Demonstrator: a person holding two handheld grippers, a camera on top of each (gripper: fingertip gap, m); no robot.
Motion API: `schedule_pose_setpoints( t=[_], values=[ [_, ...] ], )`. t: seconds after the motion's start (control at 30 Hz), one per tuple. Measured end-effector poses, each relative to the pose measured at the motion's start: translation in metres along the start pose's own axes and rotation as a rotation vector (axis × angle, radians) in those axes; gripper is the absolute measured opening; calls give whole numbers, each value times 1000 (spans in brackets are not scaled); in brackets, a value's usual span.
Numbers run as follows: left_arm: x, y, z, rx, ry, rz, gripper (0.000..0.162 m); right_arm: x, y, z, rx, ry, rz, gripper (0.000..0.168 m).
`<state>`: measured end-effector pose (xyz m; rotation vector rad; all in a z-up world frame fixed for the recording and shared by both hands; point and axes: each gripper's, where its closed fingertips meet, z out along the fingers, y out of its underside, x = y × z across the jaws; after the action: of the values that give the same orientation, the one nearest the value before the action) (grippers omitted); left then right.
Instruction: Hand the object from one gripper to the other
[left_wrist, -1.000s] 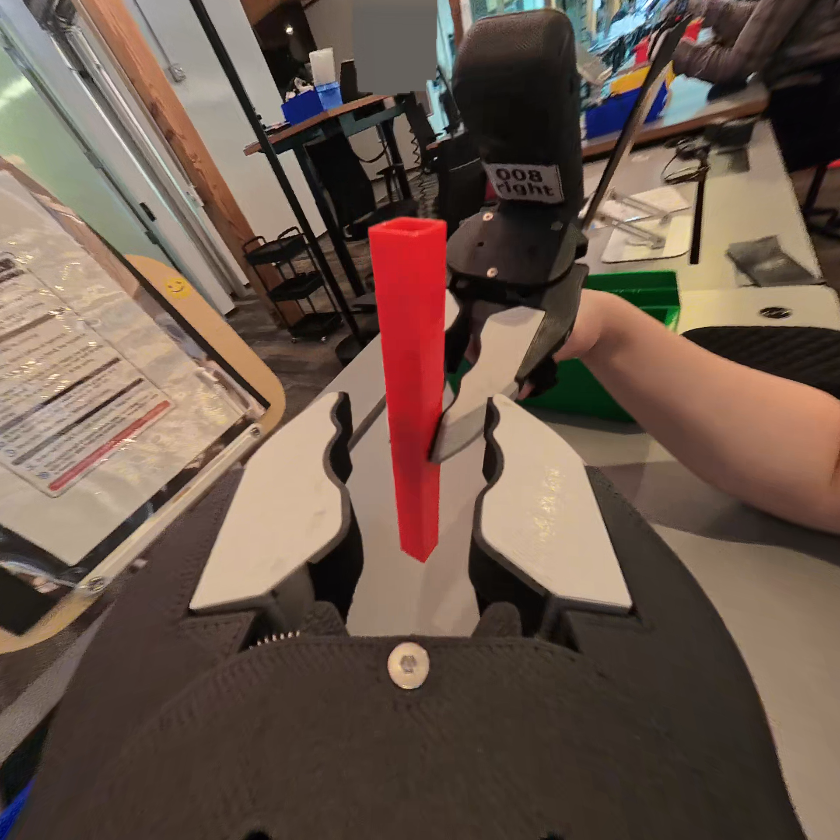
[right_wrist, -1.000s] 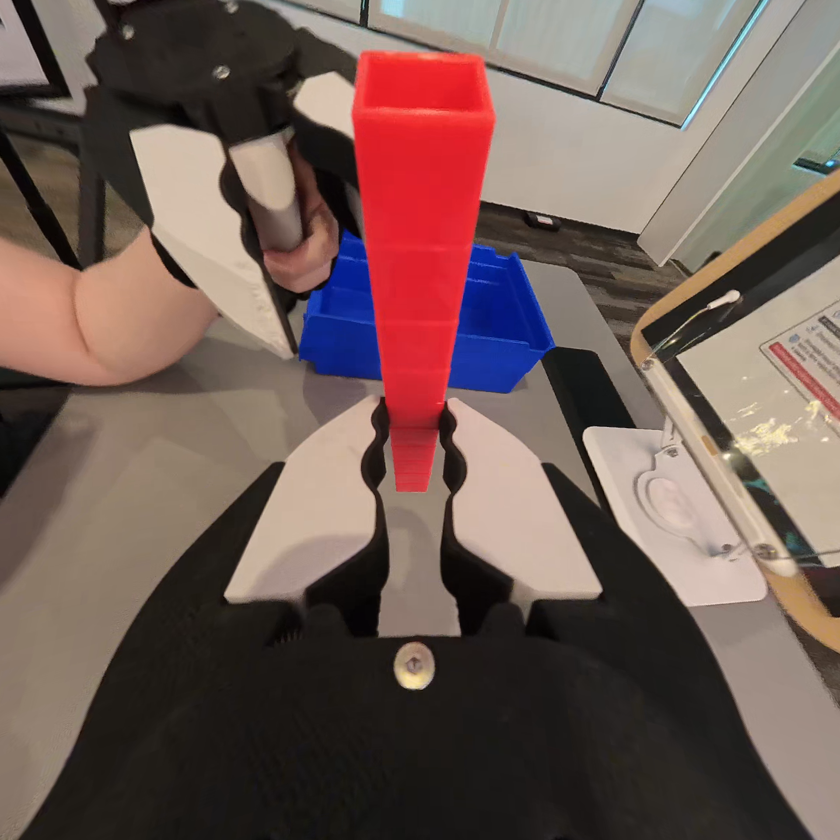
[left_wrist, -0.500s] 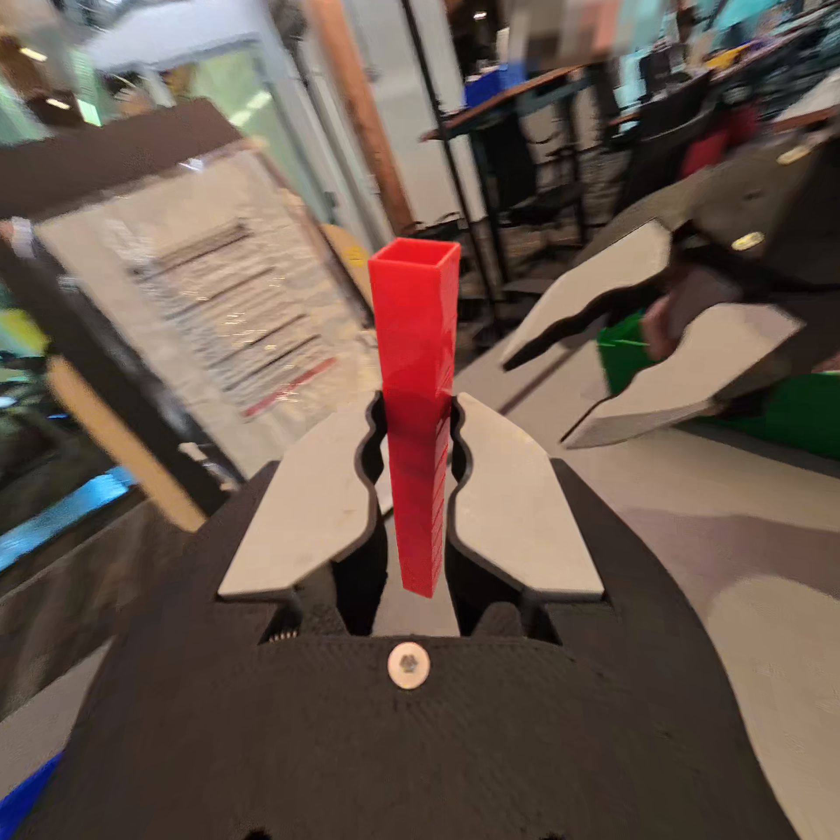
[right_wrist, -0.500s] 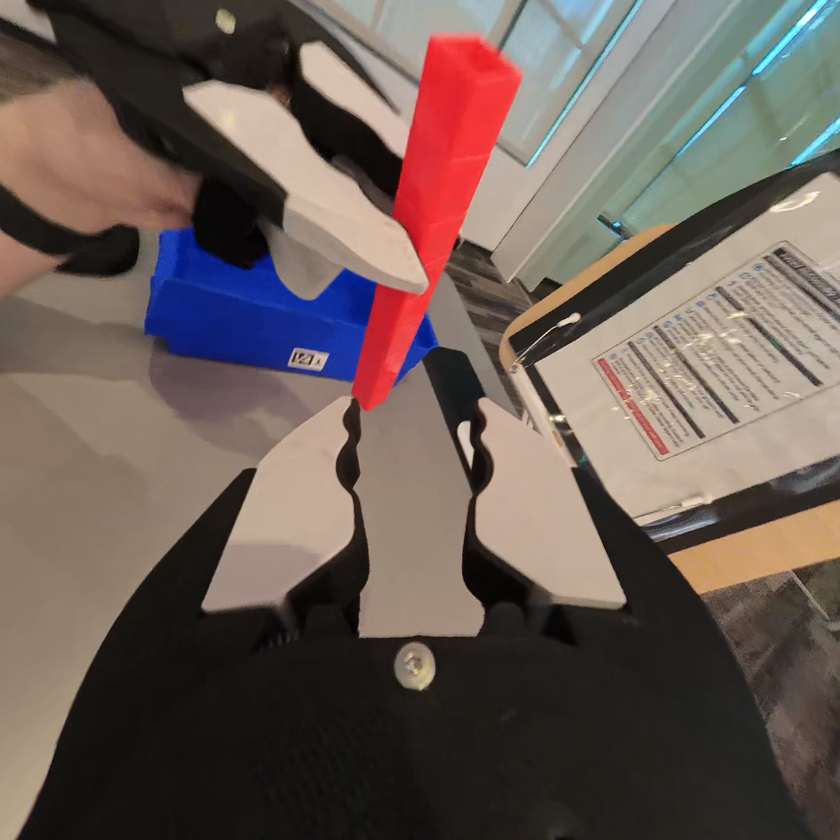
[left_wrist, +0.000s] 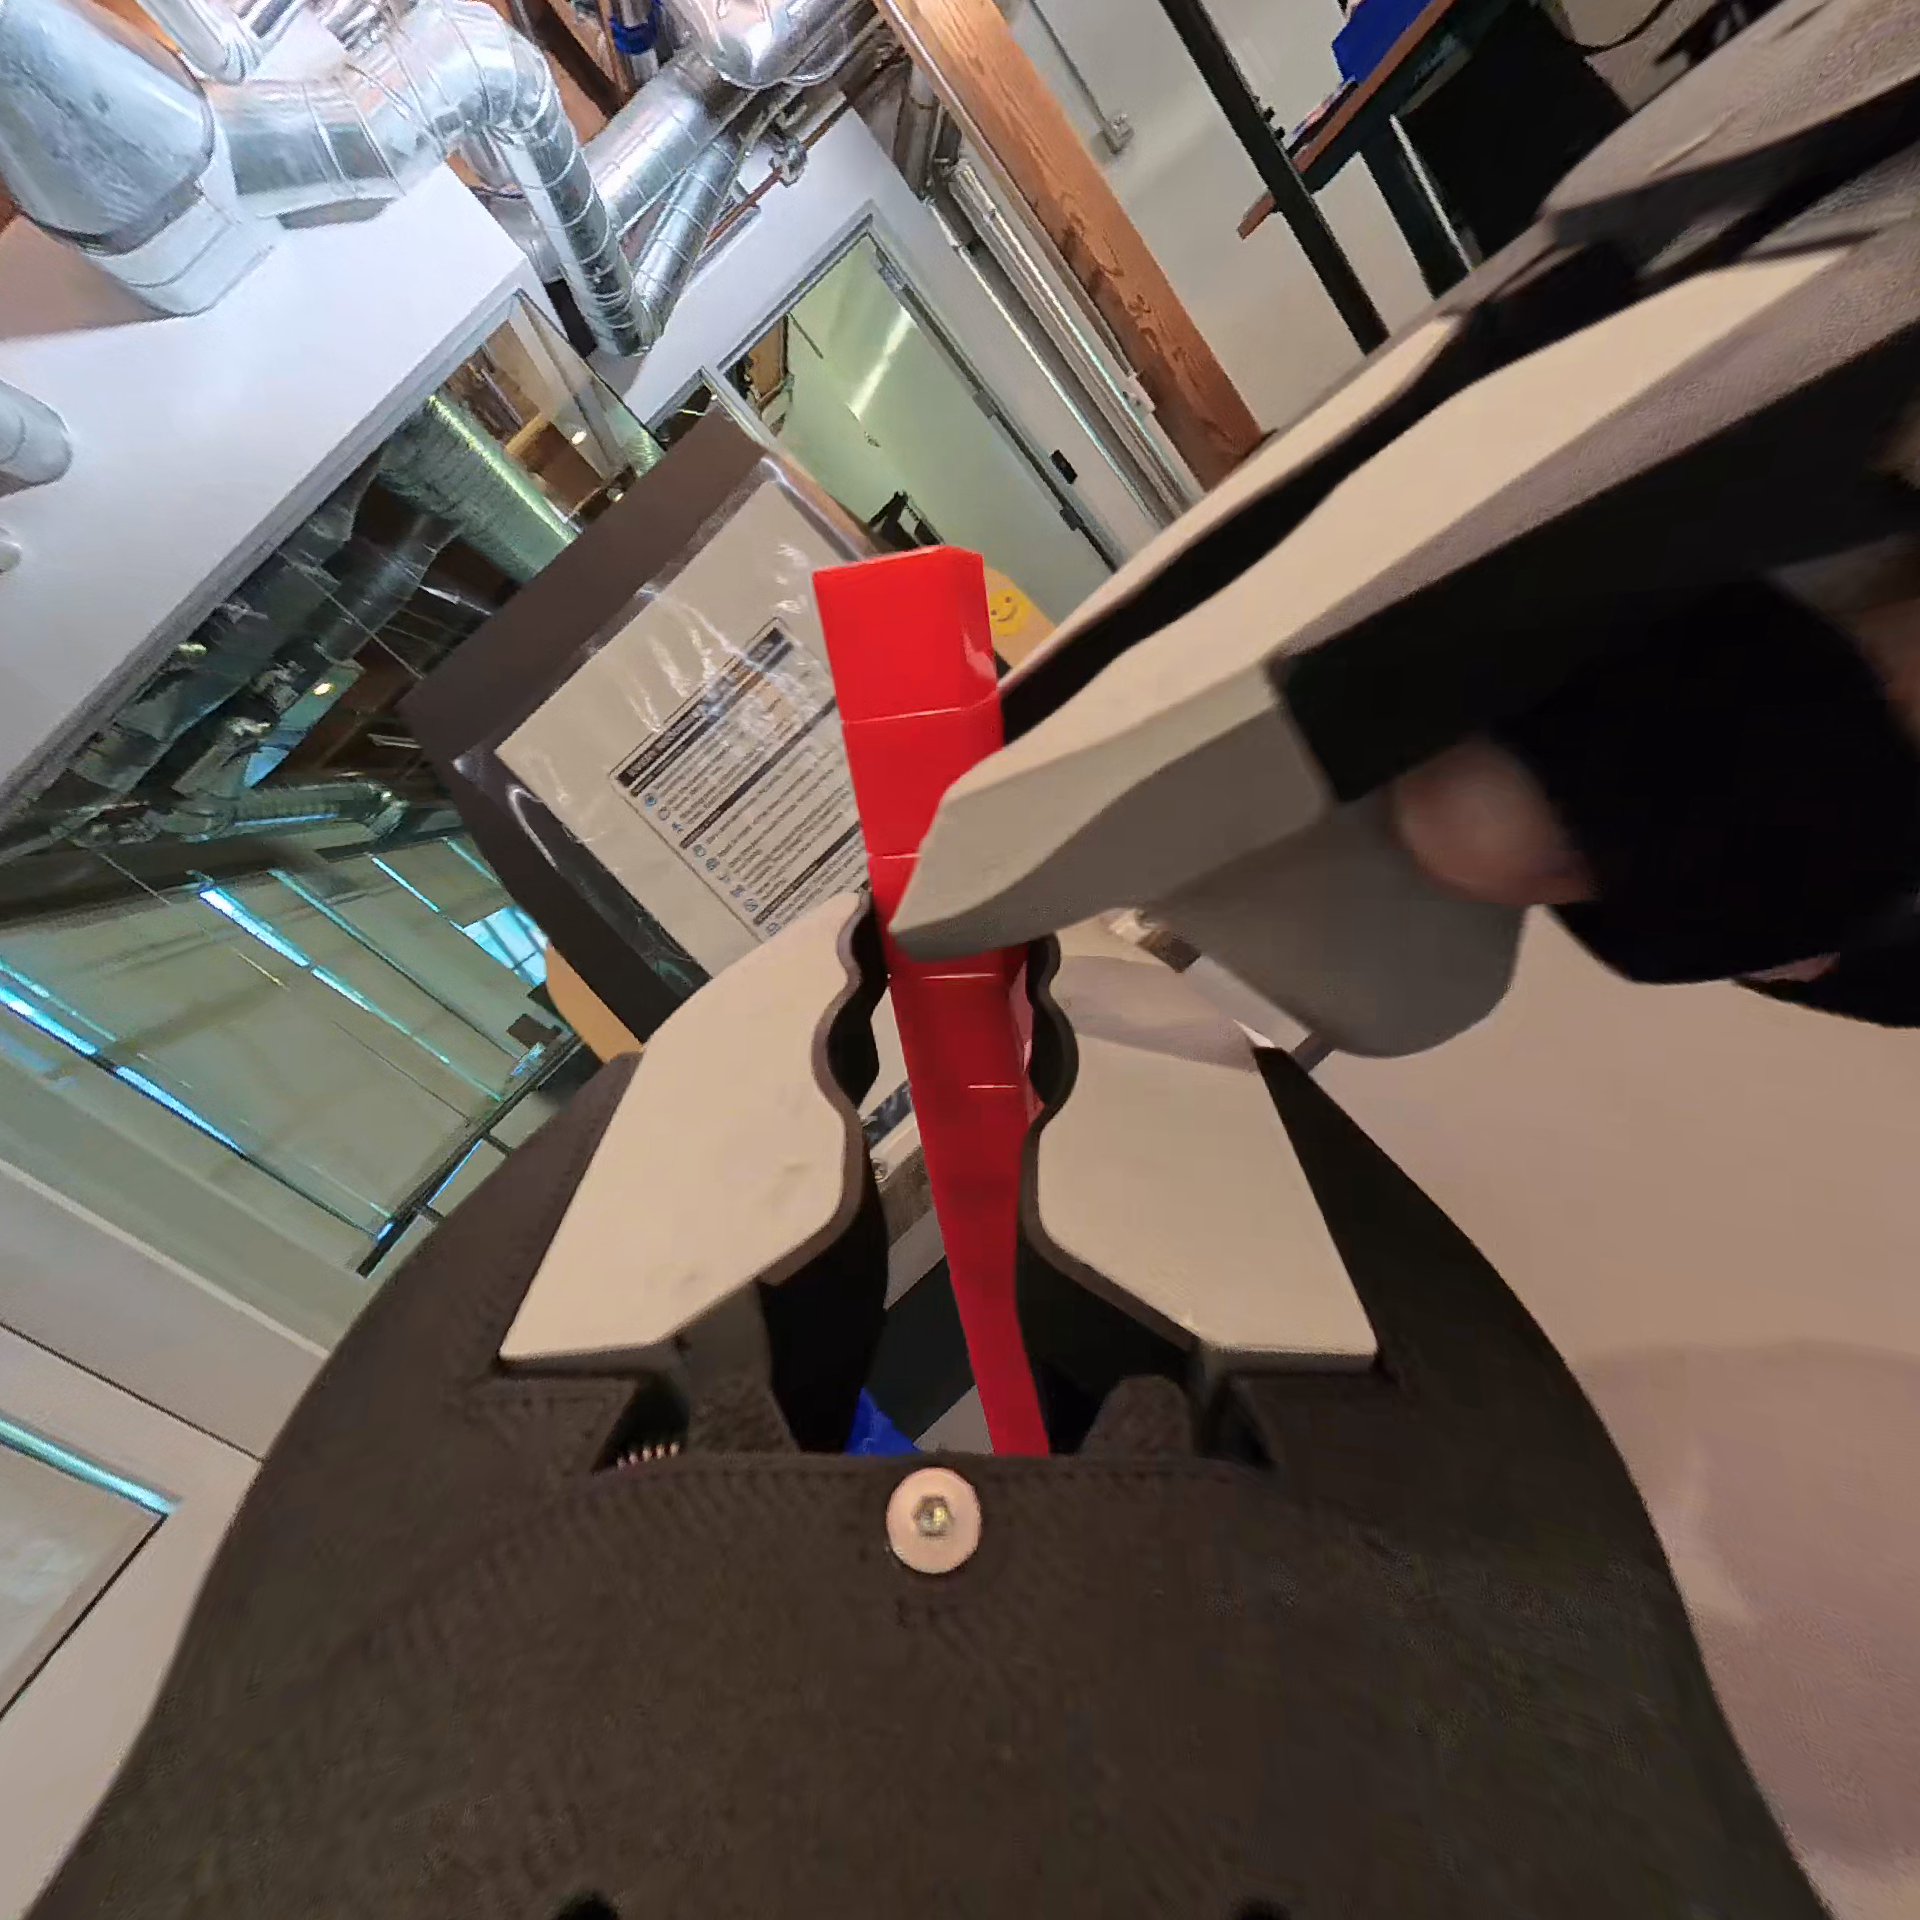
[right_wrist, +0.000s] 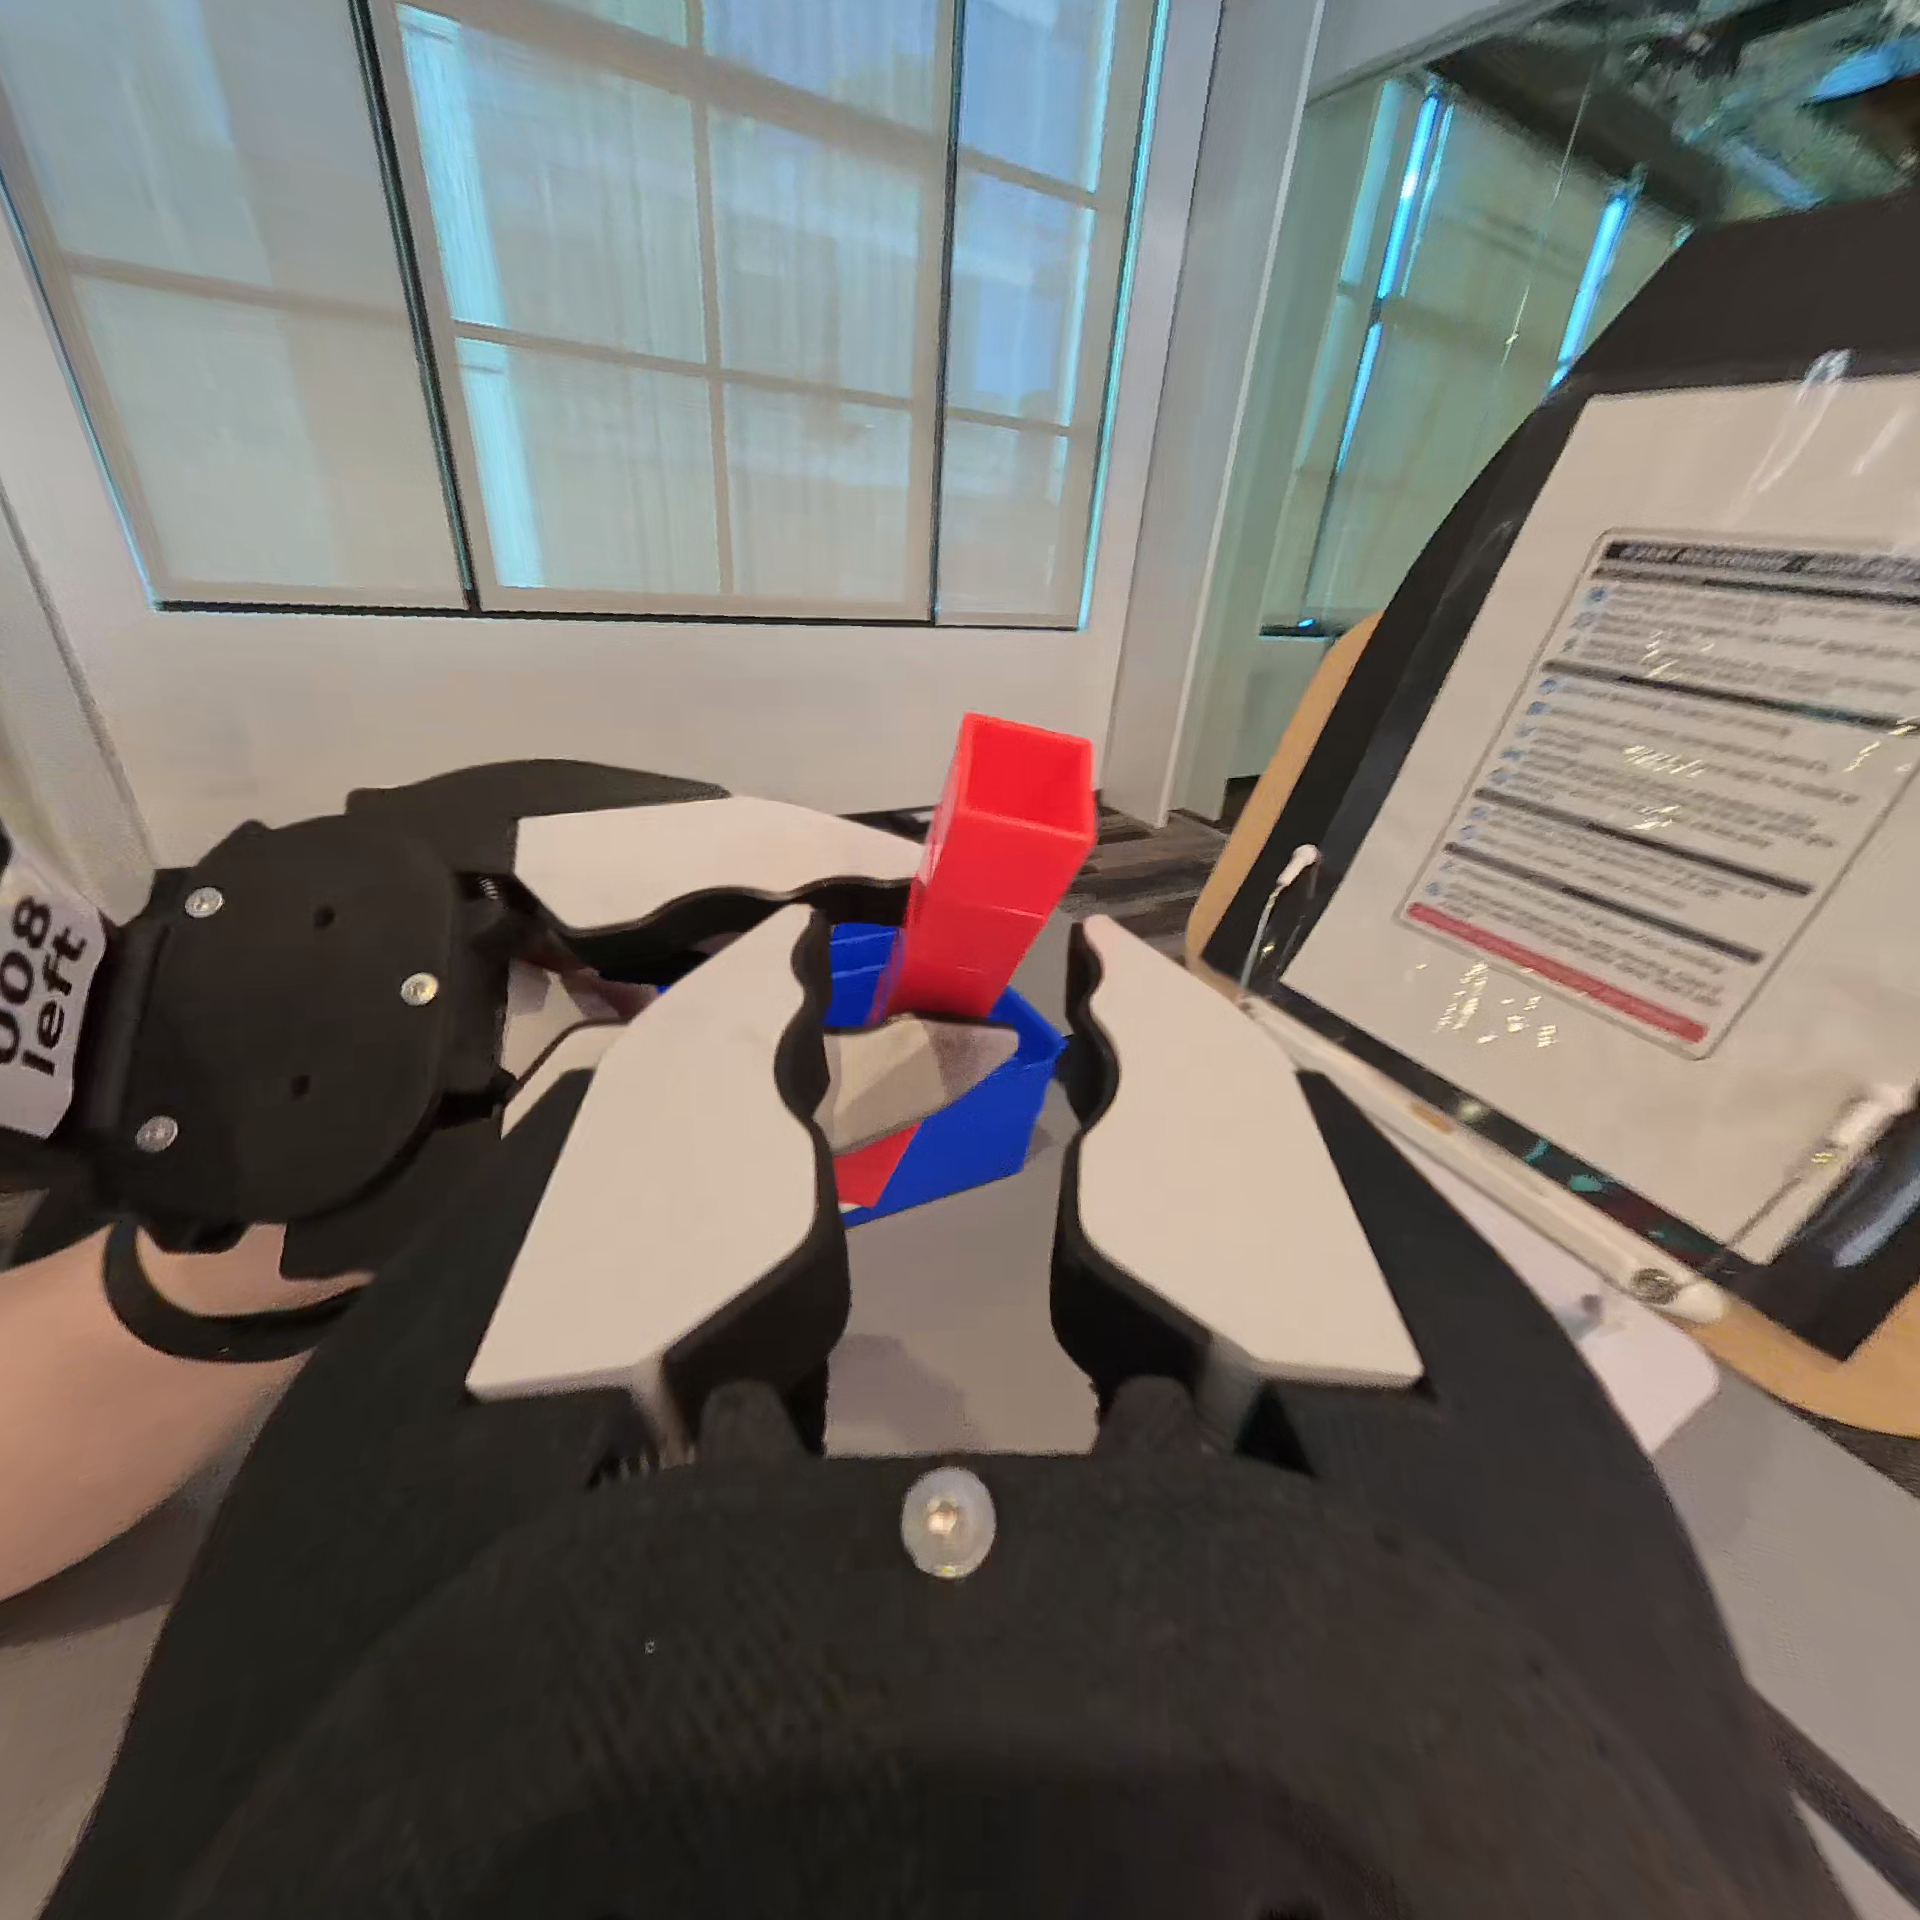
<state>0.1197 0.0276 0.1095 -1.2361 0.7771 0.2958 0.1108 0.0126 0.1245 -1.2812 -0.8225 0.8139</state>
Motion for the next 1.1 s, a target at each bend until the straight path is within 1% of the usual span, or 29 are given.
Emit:
schedule_pose_setpoints(
  t=[0.03,0.07,0.1,0.2,0.23,0.3,0.37,0.4,0.47,0.57,0.6,0.67,0.8,0.87,0.93,0.97,1.0,1.1],
  values=[
    [6,-1,0,1,27,7,25,0,2,1,-6,-15,18,39],
    [11,-2,0,1,50,14,26,3,4,0,-12,-17,34,28],
    [15,-2,0,3,75,17,27,3,5,-2,-17,-47,44,23],
    [26,-1,-5,10,203,-12,35,16,3,-11,-25,-40,77,23],
    [26,-2,-8,12,245,-48,38,16,1,-15,-24,-74,86,23],
    [28,-8,-19,30,381,-165,41,4,-1,-24,-44,-225,129,23],
    [27,-17,-33,69,503,-286,40,-9,-1,-36,-76,-363,149,22],
    [23,-23,-38,96,540,-357,38,-14,1,-41,-100,-407,127,22],
    [19,-37,-48,156,643,-511,36,-24,9,-48,-148,-445,-1,23],
    [14,-53,-56,241,742,-698,36,-32,21,-48,-210,-413,-200,23],
    [15,-55,-57,250,761,-722,37,-34,23,-46,-224,-406,-229,23],
    [21,-53,-58,242,791,-703,38,-39,27,-42,-249,-412,-246,23],
    [36,-40,-55,171,782,-562,38,-48,34,-38,-274,-440,-271,23],
    [43,-41,-58,185,806,-510,26,-48,36,-37,-278,-440,-286,23],
    [42,-42,-58,195,786,-485,25,-48,35,-37,-260,-437,-296,23],
    [40,-43,-57,195,776,-484,25,-48,32,-36,-237,-432,-303,23],
    [36,-44,-55,194,760,-501,25,-46,29,-35,-201,-419,-313,28],
    [11,-42,-46,194,677,-648,25,-40,22,-32,-102,-365,-380,42]
  ],
)
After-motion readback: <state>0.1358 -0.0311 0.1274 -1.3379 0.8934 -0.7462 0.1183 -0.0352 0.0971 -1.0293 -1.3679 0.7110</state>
